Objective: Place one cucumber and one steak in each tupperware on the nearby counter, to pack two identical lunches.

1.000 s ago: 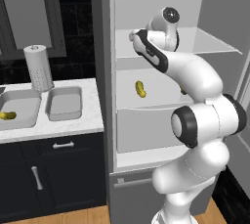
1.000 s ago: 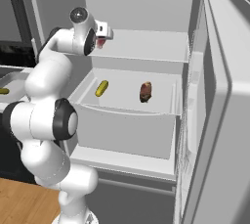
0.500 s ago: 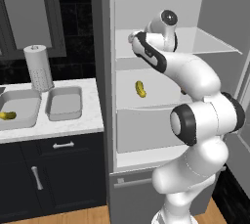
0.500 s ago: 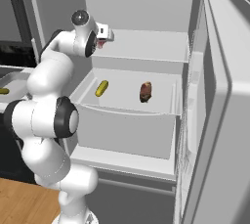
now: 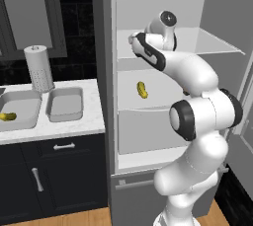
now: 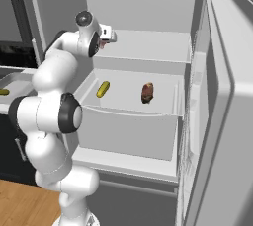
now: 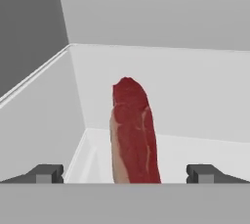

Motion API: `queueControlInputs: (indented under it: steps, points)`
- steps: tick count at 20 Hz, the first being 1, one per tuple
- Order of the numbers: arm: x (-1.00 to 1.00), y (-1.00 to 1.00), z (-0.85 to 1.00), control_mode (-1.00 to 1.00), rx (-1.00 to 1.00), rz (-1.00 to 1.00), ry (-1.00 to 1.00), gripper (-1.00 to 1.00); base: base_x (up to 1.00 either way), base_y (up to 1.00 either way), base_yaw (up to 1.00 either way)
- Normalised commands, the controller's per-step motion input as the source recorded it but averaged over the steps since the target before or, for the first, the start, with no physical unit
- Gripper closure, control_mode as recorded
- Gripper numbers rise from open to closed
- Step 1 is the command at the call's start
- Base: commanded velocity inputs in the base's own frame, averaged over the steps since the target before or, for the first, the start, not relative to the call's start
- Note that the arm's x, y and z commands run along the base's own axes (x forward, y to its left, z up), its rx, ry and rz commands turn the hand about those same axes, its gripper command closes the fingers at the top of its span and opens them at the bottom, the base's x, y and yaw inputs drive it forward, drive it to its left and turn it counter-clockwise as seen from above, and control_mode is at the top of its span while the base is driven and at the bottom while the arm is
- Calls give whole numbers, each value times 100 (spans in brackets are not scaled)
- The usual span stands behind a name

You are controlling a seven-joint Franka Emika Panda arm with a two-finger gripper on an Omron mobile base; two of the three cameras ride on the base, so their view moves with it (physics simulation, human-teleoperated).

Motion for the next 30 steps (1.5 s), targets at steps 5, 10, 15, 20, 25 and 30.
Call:
queueControlInputs:
  steps: [5,10,15,20,25,30]
  points:
    - [16,0,-4,-100,0,0,4,-100,0,0,0]
    - [5,0,-6,-100,0,0,5,100,0,0,0]
    - [3,0,-21,-100,2,0,2,100,0,0,0]
    - [14,0,-11,-100,0,0,0,100,0,0,0]
    - [0,0,0,-100,0,0,0,100,0,0,0]
    - [-25,0,-1,-100,0,0,-3,100,0,0,0]
